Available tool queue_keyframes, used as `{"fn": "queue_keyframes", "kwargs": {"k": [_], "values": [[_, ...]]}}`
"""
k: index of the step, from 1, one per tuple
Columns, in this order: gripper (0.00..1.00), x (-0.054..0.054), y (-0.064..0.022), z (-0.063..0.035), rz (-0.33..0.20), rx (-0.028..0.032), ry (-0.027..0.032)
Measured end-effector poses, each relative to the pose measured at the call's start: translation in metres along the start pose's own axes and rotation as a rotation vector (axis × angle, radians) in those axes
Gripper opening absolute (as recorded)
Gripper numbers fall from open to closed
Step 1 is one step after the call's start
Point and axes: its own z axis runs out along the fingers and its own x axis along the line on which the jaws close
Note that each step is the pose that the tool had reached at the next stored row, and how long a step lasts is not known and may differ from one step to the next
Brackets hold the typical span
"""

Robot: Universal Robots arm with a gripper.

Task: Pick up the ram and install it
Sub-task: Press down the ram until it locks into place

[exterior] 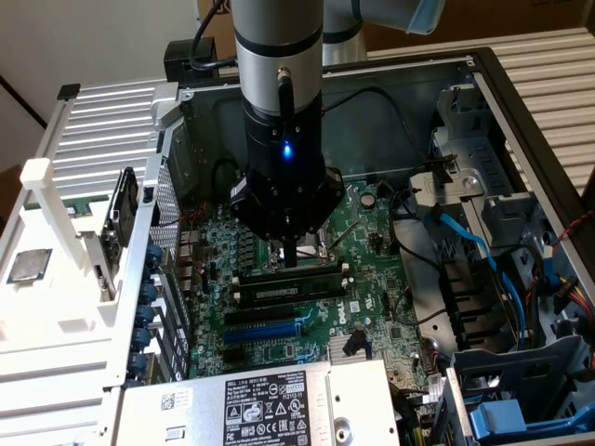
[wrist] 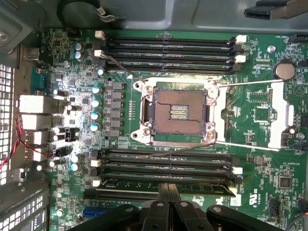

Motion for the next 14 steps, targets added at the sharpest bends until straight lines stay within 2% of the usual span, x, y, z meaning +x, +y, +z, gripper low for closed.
{"fn": "queue_keyframes", "kwargs": {"k": [6, 14], "values": [[0.10, 0.0007, -0.0004, 0.0000, 0.001, 0.0000, -0.0002], [0.10, 0.0088, -0.0004, 0.0002, 0.005, 0.0000, -0.0033]]}}
